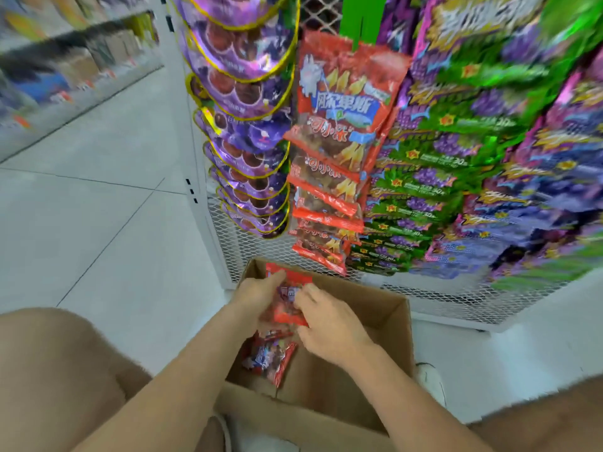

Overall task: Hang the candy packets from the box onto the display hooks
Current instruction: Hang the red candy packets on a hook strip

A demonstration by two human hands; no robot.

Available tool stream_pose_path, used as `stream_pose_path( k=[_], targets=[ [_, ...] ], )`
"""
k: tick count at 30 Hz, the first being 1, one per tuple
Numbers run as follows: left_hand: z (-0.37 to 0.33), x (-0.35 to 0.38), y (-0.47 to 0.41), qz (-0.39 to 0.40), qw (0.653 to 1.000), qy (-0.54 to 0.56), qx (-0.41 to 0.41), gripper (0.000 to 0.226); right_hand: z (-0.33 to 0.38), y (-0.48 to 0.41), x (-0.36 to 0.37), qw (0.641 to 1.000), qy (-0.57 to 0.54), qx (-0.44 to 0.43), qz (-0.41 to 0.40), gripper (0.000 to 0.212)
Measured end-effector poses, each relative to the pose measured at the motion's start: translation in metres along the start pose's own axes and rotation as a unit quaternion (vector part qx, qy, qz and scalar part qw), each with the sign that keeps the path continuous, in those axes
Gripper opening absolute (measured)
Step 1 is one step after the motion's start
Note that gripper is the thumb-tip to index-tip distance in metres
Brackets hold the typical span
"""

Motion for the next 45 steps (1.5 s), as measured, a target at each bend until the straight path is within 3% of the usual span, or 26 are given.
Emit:
stream_pose_path(
  k=[4,7,9,14,17,21,23,25,27,31,36,40,45],
  targets=[
    [-0.018,-0.015,0.029,0.048,0.997,-0.006,0.059,0.021,-0.001,0.023,-0.040,0.995,0.030,-0.056,-0.079,0.049],
    [-0.030,-0.029,0.057,0.116,0.980,-0.070,0.145,0.023,0.005,0.031,-0.071,0.980,-0.056,0.062,-0.182,0.028],
    [-0.038,-0.036,0.074,0.152,0.966,-0.084,0.190,0.023,0.012,0.031,-0.087,0.948,-0.151,0.140,-0.242,0.028],
    [-0.060,-0.044,0.102,0.215,0.940,-0.044,0.259,0.030,0.025,0.039,-0.118,0.911,-0.231,0.145,-0.309,0.019],
    [-0.086,-0.039,0.127,0.183,0.929,-0.001,0.321,0.028,0.033,0.038,-0.148,0.866,-0.300,0.103,-0.387,0.030],
    [-0.142,-0.036,0.163,0.093,0.891,0.012,0.445,0.027,0.039,0.032,-0.200,0.807,-0.368,0.083,-0.455,0.029],
    [-0.175,-0.031,0.179,0.023,0.856,-0.011,0.517,0.033,0.040,0.027,-0.224,0.794,-0.366,0.077,-0.479,0.024],
    [-0.207,-0.020,0.191,-0.054,0.797,-0.067,0.597,0.034,0.040,0.021,-0.248,0.784,-0.353,0.064,-0.506,0.009],
    [-0.234,-0.006,0.192,-0.087,0.755,-0.119,0.638,0.041,0.038,0.015,-0.272,0.780,-0.312,0.055,-0.539,0.006],
    [-0.269,0.020,0.203,-0.066,0.785,-0.114,0.606,0.044,0.027,0.004,-0.313,0.782,-0.239,0.047,-0.574,0.011],
    [-0.287,0.024,0.197,-0.072,0.834,-0.056,0.545,0.040,0.020,-0.004,-0.339,0.826,-0.138,0.034,-0.546,0.007],
    [-0.285,0.018,0.208,-0.067,0.830,-0.063,0.551,0.038,0.021,-0.013,-0.345,0.856,-0.108,0.021,-0.505,0.009],
    [-0.283,0.006,0.229,-0.071,0.824,-0.075,0.557,0.034,0.036,-0.029,-0.352,0.863,-0.174,0.020,-0.473,0.011]
  ],
)
Point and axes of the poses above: each hand's wrist, its own y-axis away from the middle knuckle, its own x-axis out of the palm, z = x × y, the point moved 1 cm from there along -y, towards the middle knuckle, and after that the axes turned 6 degrees about -z, right-handed, at the moved point
